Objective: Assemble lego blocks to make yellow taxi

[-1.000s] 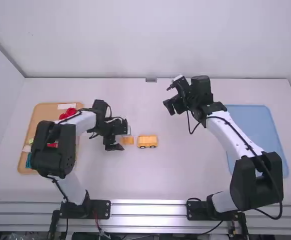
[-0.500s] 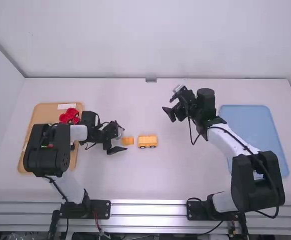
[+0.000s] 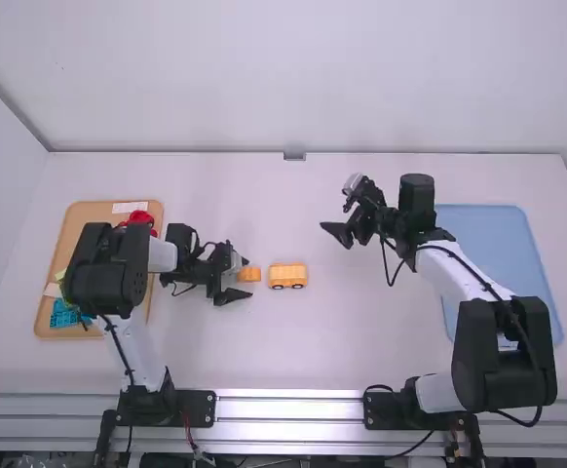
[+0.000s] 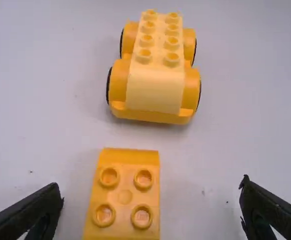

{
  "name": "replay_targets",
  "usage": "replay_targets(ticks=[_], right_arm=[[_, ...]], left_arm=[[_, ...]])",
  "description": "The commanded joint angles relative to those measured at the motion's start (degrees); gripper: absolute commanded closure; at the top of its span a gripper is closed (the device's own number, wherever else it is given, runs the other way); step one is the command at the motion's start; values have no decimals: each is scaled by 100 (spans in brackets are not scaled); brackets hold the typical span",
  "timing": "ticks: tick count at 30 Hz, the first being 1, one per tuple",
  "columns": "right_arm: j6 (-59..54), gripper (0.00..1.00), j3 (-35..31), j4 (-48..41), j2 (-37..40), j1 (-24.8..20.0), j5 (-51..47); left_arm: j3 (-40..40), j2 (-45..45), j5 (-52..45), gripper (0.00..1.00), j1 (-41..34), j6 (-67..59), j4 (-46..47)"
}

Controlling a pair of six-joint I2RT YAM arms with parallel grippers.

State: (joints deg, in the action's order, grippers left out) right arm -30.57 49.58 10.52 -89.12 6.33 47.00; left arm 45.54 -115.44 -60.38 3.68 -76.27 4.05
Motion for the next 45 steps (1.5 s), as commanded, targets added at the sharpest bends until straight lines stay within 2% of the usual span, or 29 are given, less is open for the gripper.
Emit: replay_targets(ticks=[1, 6, 11, 15, 22, 25, 29, 34, 39, 45], right_arm=[[-173, 1, -17, -72, 92, 7, 256], [-376, 1, -17, -203, 92, 15, 269], [-402, 1, -17, -197, 92, 2, 271], [-398, 1, -17, -208, 92, 7, 267], [-664, 1, -17, -514, 81, 15, 271], [-739, 1, -17, -612, -9, 13, 278], [-1043, 1, -20, -680, -271, 15, 767], [-2455, 1, -17, -833, -938, 15, 1858], [-3045, 1, -17, -820, -1646, 31, 2199], [-4310, 1, -11, -778, -2599, 398, 2430]], left_arm=[[155, -83, -162, 15, -24, -26, 24], [57, -83, -101, 40, 0, -20, -271], [-13, -83, 87, 51, -9, -24, -326], [-17, -83, 195, 55, -24, -26, -306], [-17, -76, 282, 72, -26, -352, -356], [-15, 13, 284, 73, -26, -225, -317], [-2, 505, 306, 77, -35, -164, 153], [-13, 1436, 238, 76, -59, -389, 800], [-13, 1906, 264, 74, -280, 339, 675], [-17, 1952, 245, 76, -595, 494, 599]])
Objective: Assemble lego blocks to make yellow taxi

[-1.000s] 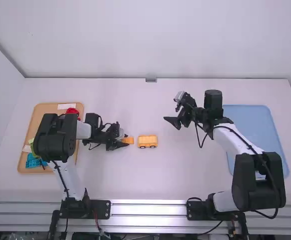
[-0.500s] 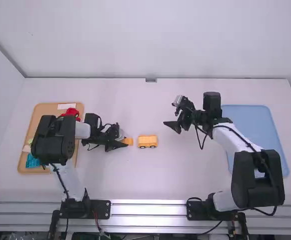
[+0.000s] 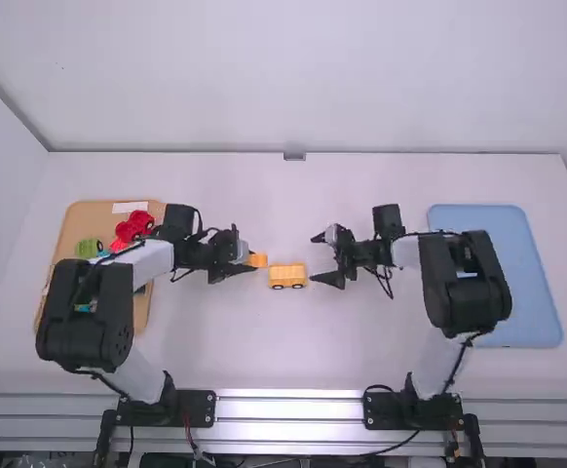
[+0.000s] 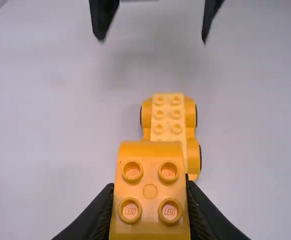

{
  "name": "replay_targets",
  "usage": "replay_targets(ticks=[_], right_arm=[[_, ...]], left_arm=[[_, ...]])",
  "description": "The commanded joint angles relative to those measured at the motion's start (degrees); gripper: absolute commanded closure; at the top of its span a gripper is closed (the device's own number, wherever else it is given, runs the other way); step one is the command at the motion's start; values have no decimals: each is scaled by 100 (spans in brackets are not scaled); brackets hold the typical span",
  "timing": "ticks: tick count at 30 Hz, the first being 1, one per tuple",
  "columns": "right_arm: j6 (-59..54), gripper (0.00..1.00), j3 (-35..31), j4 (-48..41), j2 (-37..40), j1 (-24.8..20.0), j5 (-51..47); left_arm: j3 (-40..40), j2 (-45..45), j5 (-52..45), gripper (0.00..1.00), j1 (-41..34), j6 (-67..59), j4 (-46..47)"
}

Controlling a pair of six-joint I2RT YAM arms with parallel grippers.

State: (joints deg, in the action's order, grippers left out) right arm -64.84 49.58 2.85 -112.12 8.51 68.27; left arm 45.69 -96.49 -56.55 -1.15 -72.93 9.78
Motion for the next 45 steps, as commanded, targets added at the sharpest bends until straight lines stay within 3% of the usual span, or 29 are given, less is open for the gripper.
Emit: replay_targets(ticks=[1, 3, 12, 22, 27, 29, 38, 45], right_arm=[[-1134, 1, -13, 28, -444, 256, 308], [-1255, 2, -13, 234, -614, 354, 308], [575, 1, -13, 1982, -1259, 654, 15], [1322, 1, -20, 2103, -1303, 787, -243], [1558, 1, -94, 1882, -1307, 940, -848], [1556, 1, -166, 2031, -1307, 962, -852], [2135, 1, -1036, 4214, -1305, 957, -835], [2090, 2, -1016, 4328, -1307, 1099, -1139]], left_arm=[[-33, 57, -118, 75, -162, 157, 22], [-33, 57, -92, 73, -219, 160, 20], [-33, 57, -103, 72, -315, 162, -22], [-33, 57, -85, 72, -317, 164, -79], [-33, 55, -76, 70, -337, 393, -219], [-35, 55, -74, 70, -337, 531, -284], [-35, 52, 26, 67, -337, 546, -323], [-35, 11, 22, 66, -339, 605, -339]])
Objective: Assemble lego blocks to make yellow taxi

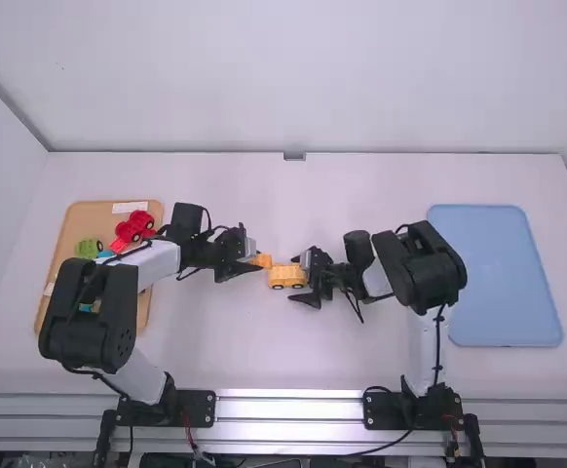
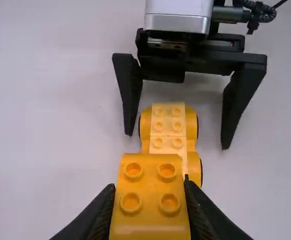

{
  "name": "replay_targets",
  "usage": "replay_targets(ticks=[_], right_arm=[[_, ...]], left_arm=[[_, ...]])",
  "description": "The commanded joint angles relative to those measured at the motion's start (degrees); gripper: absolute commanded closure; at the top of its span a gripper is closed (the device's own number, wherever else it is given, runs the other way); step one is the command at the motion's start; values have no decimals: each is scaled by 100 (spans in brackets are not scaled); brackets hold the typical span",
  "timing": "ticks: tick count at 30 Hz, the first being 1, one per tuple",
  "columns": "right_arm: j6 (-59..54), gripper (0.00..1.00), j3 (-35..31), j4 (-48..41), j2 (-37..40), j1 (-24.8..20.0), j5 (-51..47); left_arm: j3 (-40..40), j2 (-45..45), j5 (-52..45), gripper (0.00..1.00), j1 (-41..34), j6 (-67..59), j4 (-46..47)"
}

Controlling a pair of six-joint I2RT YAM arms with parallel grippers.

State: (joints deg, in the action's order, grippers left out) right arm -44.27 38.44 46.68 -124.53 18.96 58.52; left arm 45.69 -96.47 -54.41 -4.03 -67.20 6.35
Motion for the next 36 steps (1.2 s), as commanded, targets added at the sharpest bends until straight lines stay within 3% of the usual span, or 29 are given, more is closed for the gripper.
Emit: replay_targets(ticks=[1, 7, 15, 19, 24, 29, 36], right_arm=[[35, 2, 142, -111, -66, 79, -188], [-334, 4, 341, -564, -66, 166, -142], [-472, 7, 328, -509, -66, 103, -157], [-592, 11, 361, -522, -66, 96, -138], [-573, 12, 448, -555, -66, 92, -87], [-570, 27, 533, -562, -66, 92, 162], [-1051, 46, 691, -1176, -66, 92, 149]], left_arm=[[-35, 0, -225, 66, -52, 35, -2], [-35, -57, -343, 70, -55, 33, -37], [-129, -127, -361, 78, -330, 35, -52], [-363, -127, -354, 85, -629, 50, -560], [-699, -127, -365, 89, -739, 1099, -1775], [-992, -127, -361, 88, -723, 1690, -2599], [-1132, -131, -525, 91, -721, 1681, -2649]])
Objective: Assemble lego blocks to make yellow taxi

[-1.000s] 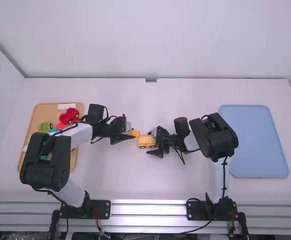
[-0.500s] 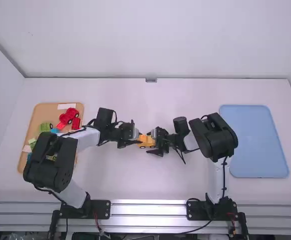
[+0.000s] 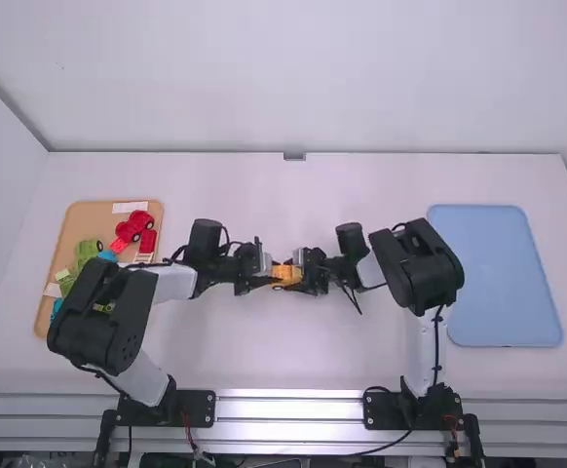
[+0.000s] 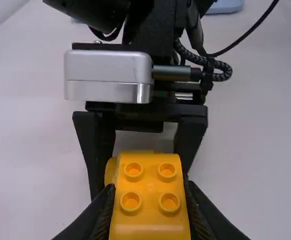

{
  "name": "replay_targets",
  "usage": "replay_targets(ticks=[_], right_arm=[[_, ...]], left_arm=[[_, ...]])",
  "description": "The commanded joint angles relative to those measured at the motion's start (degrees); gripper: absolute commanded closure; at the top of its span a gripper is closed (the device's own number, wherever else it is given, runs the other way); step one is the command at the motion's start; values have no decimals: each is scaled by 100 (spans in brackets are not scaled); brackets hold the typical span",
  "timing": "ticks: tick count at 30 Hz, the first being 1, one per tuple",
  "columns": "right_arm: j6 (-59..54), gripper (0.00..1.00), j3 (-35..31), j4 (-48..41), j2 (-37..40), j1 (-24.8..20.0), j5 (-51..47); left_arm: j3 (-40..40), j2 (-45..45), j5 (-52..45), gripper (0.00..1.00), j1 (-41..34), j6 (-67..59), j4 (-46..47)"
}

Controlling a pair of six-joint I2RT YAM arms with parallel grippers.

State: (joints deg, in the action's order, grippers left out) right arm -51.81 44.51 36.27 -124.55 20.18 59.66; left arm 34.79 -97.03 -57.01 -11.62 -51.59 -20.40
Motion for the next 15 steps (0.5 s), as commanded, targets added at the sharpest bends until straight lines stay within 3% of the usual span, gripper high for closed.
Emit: replay_targets(ticks=[1, 5, 15], right_arm=[[-326, 48, 96, -199, -63, -28, 33], [-417, 58, 144, -404, -63, -37, 28], [-417, 60, 120, -404, -63, -31, 28]], left_arm=[[-42, -90, -302, 91, 35, 122, 17], [74, -444, -407, 92, 35, 125, -177], [321, -1156, -813, 98, 35, 122, -645]])
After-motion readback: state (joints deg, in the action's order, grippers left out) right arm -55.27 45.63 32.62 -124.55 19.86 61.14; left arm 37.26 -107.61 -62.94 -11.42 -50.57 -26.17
